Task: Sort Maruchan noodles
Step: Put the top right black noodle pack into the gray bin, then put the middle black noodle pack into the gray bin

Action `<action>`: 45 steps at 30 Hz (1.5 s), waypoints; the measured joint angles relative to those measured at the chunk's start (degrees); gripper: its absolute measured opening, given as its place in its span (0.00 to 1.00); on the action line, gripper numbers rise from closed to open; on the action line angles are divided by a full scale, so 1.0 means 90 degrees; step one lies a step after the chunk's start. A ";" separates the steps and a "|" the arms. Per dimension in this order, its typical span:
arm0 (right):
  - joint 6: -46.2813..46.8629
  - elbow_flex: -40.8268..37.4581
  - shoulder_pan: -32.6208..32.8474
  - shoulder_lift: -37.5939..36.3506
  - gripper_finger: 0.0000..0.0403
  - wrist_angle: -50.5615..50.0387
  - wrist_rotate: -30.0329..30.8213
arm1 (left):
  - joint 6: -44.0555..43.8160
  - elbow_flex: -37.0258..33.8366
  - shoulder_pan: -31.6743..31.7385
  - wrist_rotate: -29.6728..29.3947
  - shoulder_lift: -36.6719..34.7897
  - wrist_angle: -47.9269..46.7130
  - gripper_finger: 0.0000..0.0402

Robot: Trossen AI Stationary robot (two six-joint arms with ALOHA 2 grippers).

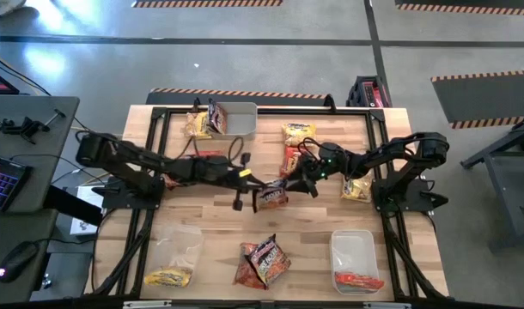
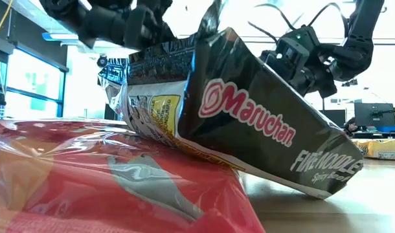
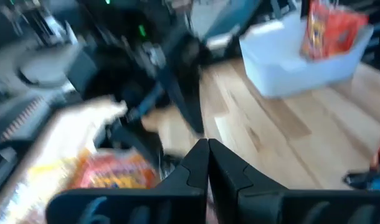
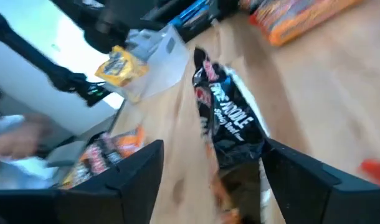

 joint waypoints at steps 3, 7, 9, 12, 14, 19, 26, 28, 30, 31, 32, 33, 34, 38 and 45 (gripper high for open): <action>-0.0338 0.0000 0.0000 0.0000 0.64 0.0251 0.0036 | 0.0060 0.0000 0.0000 0.0001 -0.0354 -0.0075 0.00; -0.0419 0.0000 0.0004 0.0003 0.64 0.0250 0.0047 | -0.0579 0.0000 0.0076 -0.0160 -0.0634 -0.0510 0.00; -0.0487 0.0000 0.0050 0.0019 0.64 0.0247 0.0150 | -0.1386 0.0002 0.0218 -0.0492 -0.0629 -0.0937 0.01; -0.0738 0.0000 0.0181 0.0019 0.64 0.0252 0.0323 | -0.2341 0.0002 0.0523 -0.0546 -0.0487 -0.1544 0.06; -0.0833 0.0000 0.0246 0.0019 0.64 0.0249 0.0331 | -0.2830 -0.0005 0.0678 -0.0282 -0.0344 -0.1645 0.11; -0.0976 0.0106 0.0401 0.0019 0.64 0.0192 0.0501 | -0.3389 0.0238 0.1039 0.0645 0.0124 -0.1665 0.28; -0.1146 0.0206 0.0500 0.0022 0.64 -0.0012 0.0653 | -0.3271 0.1211 0.1223 0.1972 0.1071 -0.2524 0.52; -0.1190 0.0206 0.0500 0.0022 0.64 -0.0043 0.0658 | -0.2901 0.1552 0.1228 0.1915 0.1352 -0.3085 0.56; -0.1194 0.0206 0.0500 0.0022 0.64 -0.0042 0.0658 | -0.2592 0.1849 0.1231 0.1903 0.1672 -0.3517 0.59; -0.1208 0.0206 0.0500 0.0022 0.64 -0.0042 0.0658 | -0.2481 0.1992 0.1231 0.1969 0.1841 -0.3692 0.60; -0.1229 0.0206 0.0500 0.0022 0.64 -0.0042 0.0658 | -0.2367 0.2118 0.1232 0.2113 0.1998 -0.3823 0.60; -0.1248 0.0206 0.0500 0.0022 0.64 -0.0042 0.0658 | -0.2237 0.2234 0.1234 0.2355 0.2141 -0.3939 0.61; -0.1269 0.0206 0.0500 0.0022 0.64 -0.0043 0.0658 | -0.2109 0.2343 0.1234 0.2705 0.2268 -0.3982 0.60; -0.1311 0.0206 0.0500 0.0022 0.64 -0.0049 0.0665 | -0.1829 0.2604 0.1191 0.3382 0.2520 -0.3995 0.56; -0.1354 0.0204 0.0500 0.0018 0.64 -0.0141 0.0662 | -0.1496 0.2603 0.1163 0.3357 0.2527 -0.4319 0.34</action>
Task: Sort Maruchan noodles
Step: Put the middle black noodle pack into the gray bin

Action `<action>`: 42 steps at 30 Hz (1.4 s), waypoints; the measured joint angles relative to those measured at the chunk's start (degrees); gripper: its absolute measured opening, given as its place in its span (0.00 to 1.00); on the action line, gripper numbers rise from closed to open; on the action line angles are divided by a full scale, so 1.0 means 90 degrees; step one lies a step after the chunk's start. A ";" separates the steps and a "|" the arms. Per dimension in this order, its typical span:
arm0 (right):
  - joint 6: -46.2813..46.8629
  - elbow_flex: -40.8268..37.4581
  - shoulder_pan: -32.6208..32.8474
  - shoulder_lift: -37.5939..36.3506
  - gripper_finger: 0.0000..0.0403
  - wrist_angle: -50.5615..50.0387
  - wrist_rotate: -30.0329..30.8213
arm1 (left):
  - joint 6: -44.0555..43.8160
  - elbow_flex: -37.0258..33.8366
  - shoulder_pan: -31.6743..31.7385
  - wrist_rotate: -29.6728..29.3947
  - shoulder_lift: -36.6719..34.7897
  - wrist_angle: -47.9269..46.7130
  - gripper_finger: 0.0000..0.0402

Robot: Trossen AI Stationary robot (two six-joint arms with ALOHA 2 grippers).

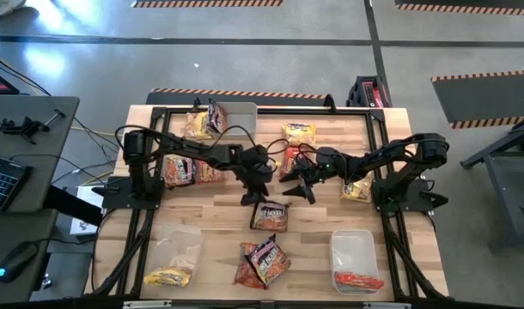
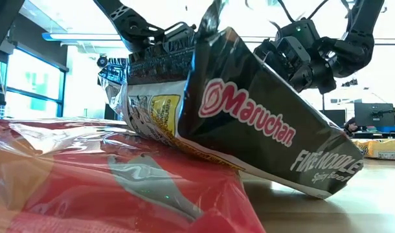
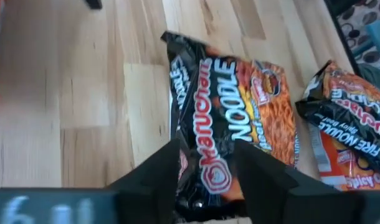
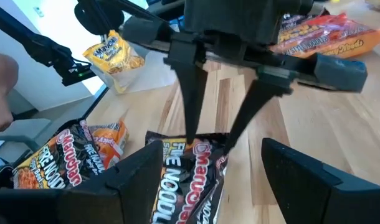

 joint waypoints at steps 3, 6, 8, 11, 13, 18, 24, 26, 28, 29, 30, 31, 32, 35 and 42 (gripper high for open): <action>0.0382 0.0000 0.0000 -0.0099 0.64 -0.0518 -0.0064 | -0.0131 0.0000 0.0022 -0.0108 0.0000 -0.0084 0.25; 0.0973 0.0002 0.0147 -0.0188 0.64 -0.1344 -0.0008 | -0.0270 0.0000 0.0070 -0.0053 0.0000 -0.0080 0.22; 0.1370 -0.0005 0.0409 -0.0193 0.64 -0.1932 0.0200 | -0.0222 0.0000 0.0075 -0.0077 0.0000 -0.0080 0.23; 0.1707 -0.0005 0.0857 -0.0198 0.62 -0.2564 0.0755 | -0.0083 -0.0002 0.0063 -0.0104 0.0000 -0.0027 0.27; 0.1952 -0.0005 0.1124 -0.0198 0.57 -0.2769 0.1170 | 0.0039 -0.0002 0.0061 -0.0104 0.0000 0.0006 0.29; 0.2123 -0.0005 0.1457 -0.0205 0.38 -0.2869 0.1922 | 0.0053 -0.0003 0.0026 -0.0105 0.0066 0.0273 0.30; 0.1604 -0.0005 0.1503 -0.0207 0.31 -0.2662 0.2569 | 0.0289 -0.0015 -0.0106 -0.0138 0.0460 0.0741 0.34; 0.1181 -0.0005 0.1501 -0.0207 0.31 -0.2647 0.2621 | 0.0288 -0.0015 -0.0121 -0.0142 0.0570 0.0879 0.35; 0.0779 -0.0005 0.1503 -0.0207 0.31 -0.2611 0.2608 | 0.0347 -0.0015 -0.0114 -0.0088 0.0621 0.1030 0.36; 0.0602 -0.0005 0.1503 -0.0207 0.31 -0.2610 0.2594 | 0.0423 -0.0015 -0.0113 -0.0073 0.0617 0.1002 0.36; 0.0491 -0.0005 0.1503 -0.0207 0.31 -0.2613 0.2566 | 0.0502 -0.0014 -0.0112 -0.0085 0.0617 0.1002 0.35; 0.0449 -0.0005 0.1499 -0.0207 0.31 -0.2610 0.2544 | 0.0568 -0.0013 -0.0112 -0.0100 0.0617 0.0985 0.34; 0.0416 -0.0005 0.1483 -0.0207 0.31 -0.2601 0.2532 | 0.0602 -0.0013 -0.0114 -0.0099 0.0617 0.0973 0.33; 0.0400 -0.0005 0.1455 -0.0207 0.31 -0.2599 0.2488 | 0.0614 -0.0012 -0.0114 -0.0095 0.0617 0.0985 0.26; 0.0499 -0.0005 0.1455 -0.0207 0.31 -0.2570 0.2480 | 0.0822 -0.0012 -0.0115 -0.0049 0.0617 0.0936 0.03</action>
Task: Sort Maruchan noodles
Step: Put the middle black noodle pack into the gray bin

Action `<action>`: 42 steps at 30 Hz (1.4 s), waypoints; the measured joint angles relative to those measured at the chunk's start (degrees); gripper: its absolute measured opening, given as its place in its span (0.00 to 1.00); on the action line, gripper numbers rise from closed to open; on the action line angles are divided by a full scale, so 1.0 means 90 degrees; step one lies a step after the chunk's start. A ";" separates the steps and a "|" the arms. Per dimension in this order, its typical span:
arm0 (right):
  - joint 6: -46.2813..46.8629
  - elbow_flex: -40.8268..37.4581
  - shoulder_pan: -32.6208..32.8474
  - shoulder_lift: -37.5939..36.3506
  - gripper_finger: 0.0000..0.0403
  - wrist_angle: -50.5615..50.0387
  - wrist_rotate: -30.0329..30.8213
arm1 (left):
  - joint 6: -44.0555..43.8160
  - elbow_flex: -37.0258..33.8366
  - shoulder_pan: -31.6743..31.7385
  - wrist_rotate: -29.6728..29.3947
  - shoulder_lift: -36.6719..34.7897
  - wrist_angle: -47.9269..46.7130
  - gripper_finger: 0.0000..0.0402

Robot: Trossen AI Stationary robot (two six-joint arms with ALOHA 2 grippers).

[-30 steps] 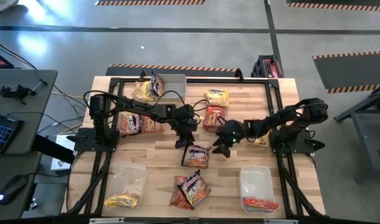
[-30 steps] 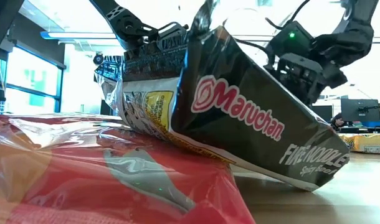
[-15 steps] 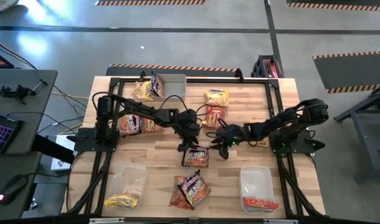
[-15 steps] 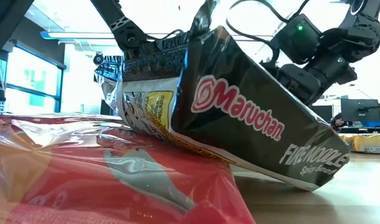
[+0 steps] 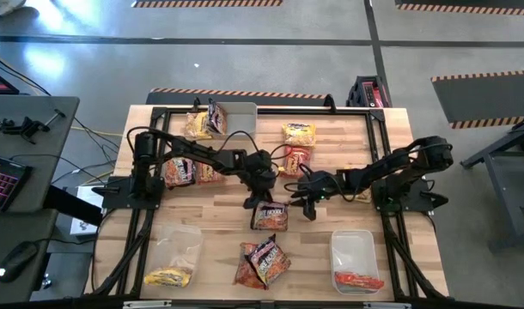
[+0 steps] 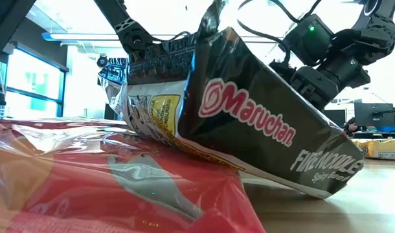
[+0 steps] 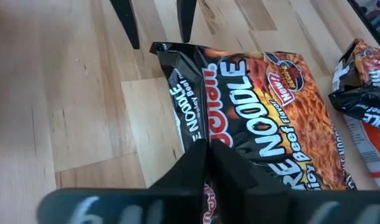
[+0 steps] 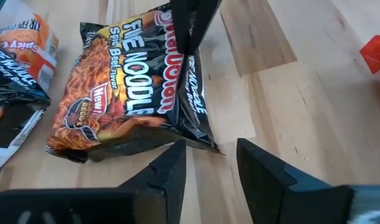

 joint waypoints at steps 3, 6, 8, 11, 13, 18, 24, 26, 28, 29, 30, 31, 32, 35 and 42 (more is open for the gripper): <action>0.0143 0.0000 0.0000 0.0000 0.31 0.0000 -0.0002 | 0.0117 0.0000 -0.0001 0.0002 0.0000 -0.0051 0.01; 0.0351 0.0000 0.0000 -0.0014 0.31 -0.0015 -0.0045 | 0.0183 0.0000 -0.0006 0.0005 -0.0004 -0.0073 0.00; 0.0550 0.0000 0.0000 -0.0017 0.31 -0.0017 -0.0080 | 0.0187 0.0000 -0.0006 0.0000 -0.0078 -0.0127 0.00; 0.0927 0.0000 0.0000 -0.0017 0.31 -0.0041 -0.0221 | 0.0242 0.0007 -0.0002 0.0001 -0.0196 -0.0140 0.00; 0.1355 0.0000 -0.0002 -0.0017 0.31 -0.0087 -0.0410 | 0.0246 0.0007 0.0014 0.0000 -0.0284 -0.0168 0.00; 0.2352 0.0000 -0.0081 -0.0017 0.32 -0.0098 -0.1008 | 0.0236 0.0007 0.0016 0.0000 -0.0388 -0.0196 0.00; 0.2761 0.0000 -0.0073 0.0022 0.44 0.0487 -0.1122 | 0.0187 0.0005 0.0016 -0.0083 -0.0565 -0.0315 0.00; 0.2869 0.0002 -0.0073 0.0022 0.50 0.0674 -0.1122 | 0.0188 0.0005 0.0016 -0.0087 -0.0636 -0.0313 0.00; 0.3003 0.0002 -0.0070 0.0024 0.55 0.0728 -0.0987 | 0.0181 0.0005 0.0016 -0.0090 -0.0712 -0.0353 0.00; 0.3063 0.0002 -0.0068 0.0043 0.58 0.0757 -0.0902 | 0.0180 0.0005 0.0016 -0.0088 -0.0731 -0.0364 0.00; 0.3137 0.0005 -0.0068 0.0082 0.60 0.0767 -0.0824 | 0.0180 0.0005 0.0016 -0.0091 -0.0733 -0.0353 0.00; 0.3149 0.0005 -0.0067 0.0122 0.61 0.0767 -0.0811 | 0.0180 0.0005 0.0016 -0.0093 -0.0733 -0.0369 0.00; 0.3149 0.0005 -0.0042 0.0195 0.63 0.0861 -0.0767 | 0.0177 0.0005 0.0016 -0.0098 -0.0733 -0.0383 0.00; 0.3132 0.0005 0.0088 0.0447 0.64 0.1372 -0.0634 | 0.0130 0.0005 0.0016 -0.0101 -0.0733 -0.0373 0.00; 0.3226 0.0002 0.0366 0.1190 0.64 0.2722 -0.0279 | 0.0125 0.0005 0.0016 -0.0208 -0.0733 -0.0375 0.00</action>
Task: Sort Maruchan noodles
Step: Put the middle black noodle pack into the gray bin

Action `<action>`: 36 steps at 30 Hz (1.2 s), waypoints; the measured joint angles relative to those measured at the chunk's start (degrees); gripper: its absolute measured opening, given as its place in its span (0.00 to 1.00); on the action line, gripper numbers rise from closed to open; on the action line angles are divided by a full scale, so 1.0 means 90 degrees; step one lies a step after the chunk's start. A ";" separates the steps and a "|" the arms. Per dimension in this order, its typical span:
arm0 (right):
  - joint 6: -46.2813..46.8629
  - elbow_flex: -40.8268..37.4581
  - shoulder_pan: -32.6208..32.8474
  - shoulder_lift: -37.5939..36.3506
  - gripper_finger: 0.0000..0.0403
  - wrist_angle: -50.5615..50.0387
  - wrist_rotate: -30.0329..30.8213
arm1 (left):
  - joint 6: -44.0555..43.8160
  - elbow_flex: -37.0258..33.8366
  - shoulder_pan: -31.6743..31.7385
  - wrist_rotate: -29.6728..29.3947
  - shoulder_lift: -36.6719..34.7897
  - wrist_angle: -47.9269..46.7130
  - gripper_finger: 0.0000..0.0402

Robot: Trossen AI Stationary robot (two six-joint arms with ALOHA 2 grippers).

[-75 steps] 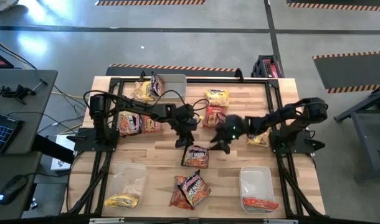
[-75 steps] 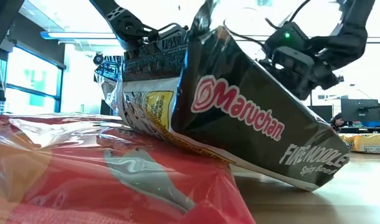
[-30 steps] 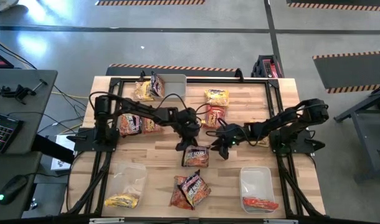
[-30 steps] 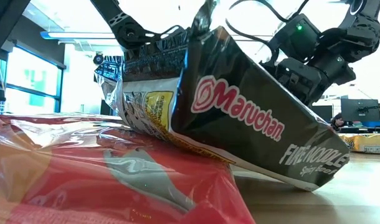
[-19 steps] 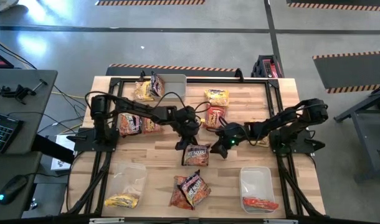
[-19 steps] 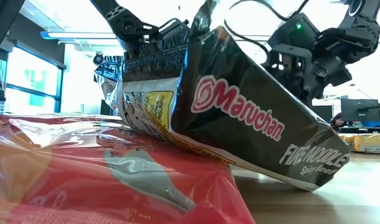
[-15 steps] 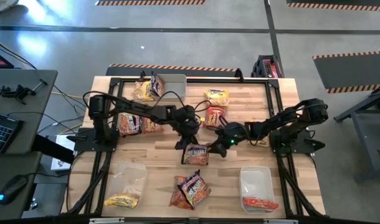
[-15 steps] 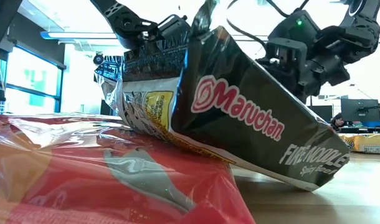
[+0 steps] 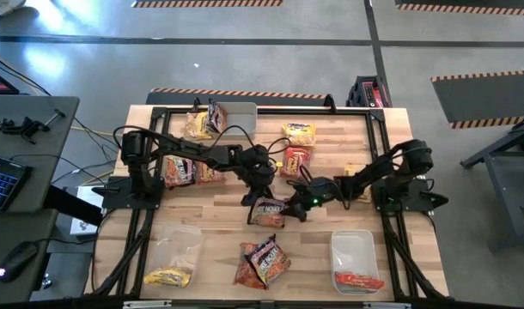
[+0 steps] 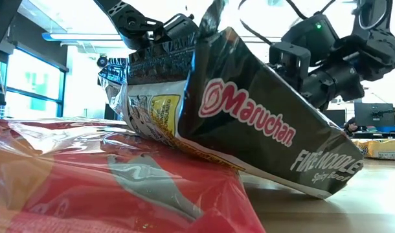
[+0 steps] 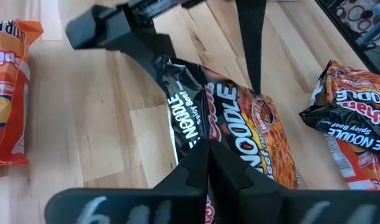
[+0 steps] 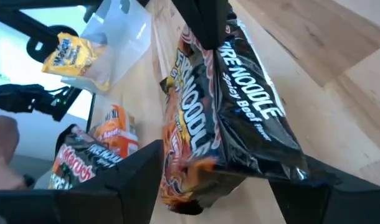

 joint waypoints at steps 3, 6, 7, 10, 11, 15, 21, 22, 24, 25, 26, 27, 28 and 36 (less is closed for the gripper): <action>0.0004 0.0001 0.0025 0.0330 0.64 0.0424 0.0146 | 0.0000 0.0000 0.0000 -0.0008 0.0002 0.0002 0.00; 0.0076 0.0024 0.0025 0.0691 0.64 0.0967 0.0438 | 0.0000 0.0000 0.0000 -0.0006 0.0002 0.0005 0.00; 0.0094 0.0024 0.0025 0.0806 0.64 0.1126 0.0518 | 0.0000 0.0000 0.0000 -0.0007 0.0002 0.0007 0.00; 0.0070 0.0024 0.0023 0.1074 0.64 0.1713 0.0634 | -0.0047 0.0000 0.0000 -0.0002 0.0002 0.0007 0.00; 0.0037 0.0026 0.0022 0.1126 0.64 0.1846 0.0631 | -0.0049 0.0000 0.0000 -0.0001 0.0002 0.0007 0.00; -0.0372 0.0178 0.0043 0.1185 0.64 0.1840 0.0527 | -0.0051 0.0000 -0.0005 0.0003 0.0005 0.0003 0.00; -0.0966 0.0474 0.0060 0.1197 0.58 0.1303 0.0339 | -0.0066 0.0000 0.0000 -0.0015 0.0005 0.0019 0.00; -0.1053 0.0495 0.0047 0.1197 0.55 0.1252 0.0319 | -0.0066 0.0000 0.0000 -0.0015 0.0002 0.0016 0.00; -0.1177 0.0508 0.0033 0.1198 0.48 0.1217 0.0295 | -0.0063 -0.0008 0.0008 -0.0015 -0.0062 -0.0057 0.00; -0.1230 0.0508 0.0016 0.1202 0.45 0.1217 0.0286 | -0.0064 -0.0006 0.0010 -0.0011 -0.0078 -0.0017 0.00; -0.1227 0.0508 0.0002 0.1202 0.41 0.1217 0.0286 | -0.0068 0.0000 0.0016 -0.0013 -0.0097 -0.0010 0.00; -0.1225 0.0508 -0.0016 0.1202 0.37 0.1224 0.0286 | -0.0090 -0.0007 0.0038 -0.0015 -0.0152 -0.0123 0.00; -0.1227 0.0508 -0.0032 0.1202 0.34 0.1228 0.0269 | -0.0145 -0.0014 0.0054 -0.0011 -0.0214 -0.0187 0.00; -0.1801 0.0510 -0.0077 0.1195 0.23 0.1493 0.0237 | -0.1052 0.0000 0.0345 0.0260 -0.0647 -0.0600 0.05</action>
